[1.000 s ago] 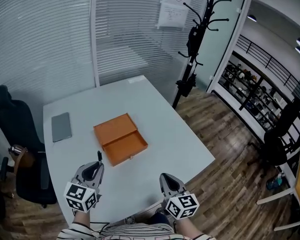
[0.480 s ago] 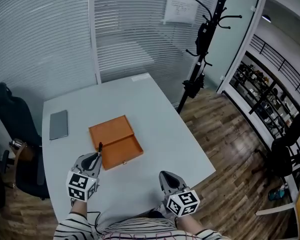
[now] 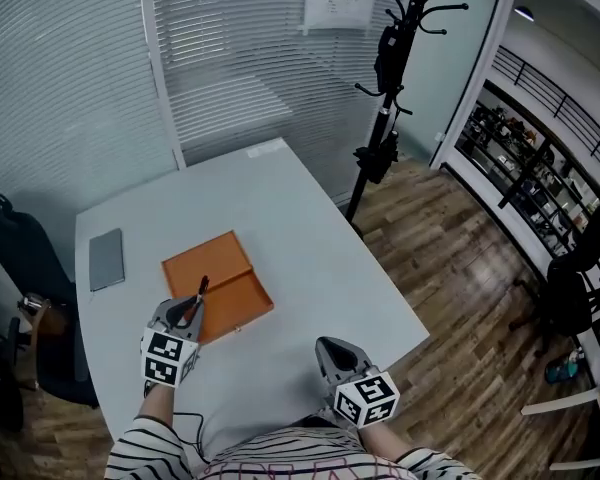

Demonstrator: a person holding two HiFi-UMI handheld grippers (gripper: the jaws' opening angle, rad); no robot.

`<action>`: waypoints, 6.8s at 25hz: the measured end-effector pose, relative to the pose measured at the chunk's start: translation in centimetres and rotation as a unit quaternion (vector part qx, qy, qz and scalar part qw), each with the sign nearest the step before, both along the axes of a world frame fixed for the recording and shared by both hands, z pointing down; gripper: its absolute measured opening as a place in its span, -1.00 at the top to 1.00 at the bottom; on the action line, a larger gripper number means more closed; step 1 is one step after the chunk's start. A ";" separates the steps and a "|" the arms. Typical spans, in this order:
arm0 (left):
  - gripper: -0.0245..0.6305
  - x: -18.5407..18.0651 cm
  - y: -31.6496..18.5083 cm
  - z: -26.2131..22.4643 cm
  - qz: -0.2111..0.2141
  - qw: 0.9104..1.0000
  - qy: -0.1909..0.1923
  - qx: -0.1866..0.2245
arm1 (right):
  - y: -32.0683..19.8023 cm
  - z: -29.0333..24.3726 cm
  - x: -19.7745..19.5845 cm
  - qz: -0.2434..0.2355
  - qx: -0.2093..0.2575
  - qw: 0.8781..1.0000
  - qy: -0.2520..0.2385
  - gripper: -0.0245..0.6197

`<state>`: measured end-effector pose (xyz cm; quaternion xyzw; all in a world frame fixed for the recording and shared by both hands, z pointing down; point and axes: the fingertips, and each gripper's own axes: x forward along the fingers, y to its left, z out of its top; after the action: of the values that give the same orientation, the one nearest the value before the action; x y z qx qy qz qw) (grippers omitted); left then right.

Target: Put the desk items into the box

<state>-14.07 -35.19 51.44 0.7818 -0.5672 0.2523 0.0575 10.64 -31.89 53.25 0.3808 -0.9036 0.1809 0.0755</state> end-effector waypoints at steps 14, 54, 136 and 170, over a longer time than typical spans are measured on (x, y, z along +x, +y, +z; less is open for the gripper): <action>0.76 1.9 -4.8 6.7 0.045 0.997 -0.030 -0.063 | -0.3 1.4 1.3 0.038 -0.012 0.999 -0.005 0.84; 0.76 2.8 -9.7 22.7 0.081 0.942 -0.084 -0.315 | -2.9 5.2 1.3 0.058 -0.058 0.997 0.001 0.84; 0.86 -1.1 12.0 -0.6 0.039 0.991 0.112 0.066 | 10.4 -0.7 -4.7 0.090 0.038 0.995 -0.020 0.85; 0.86 -1.9 18.2 1.7 0.035 0.990 0.122 0.058 | 12.5 0.5 -8.0 0.069 0.029 0.997 0.007 0.85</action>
<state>-15.92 -16.95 53.09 0.8279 -0.5424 0.1233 0.0719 2.65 -19.38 53.79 0.4459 -0.8793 0.1568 0.0581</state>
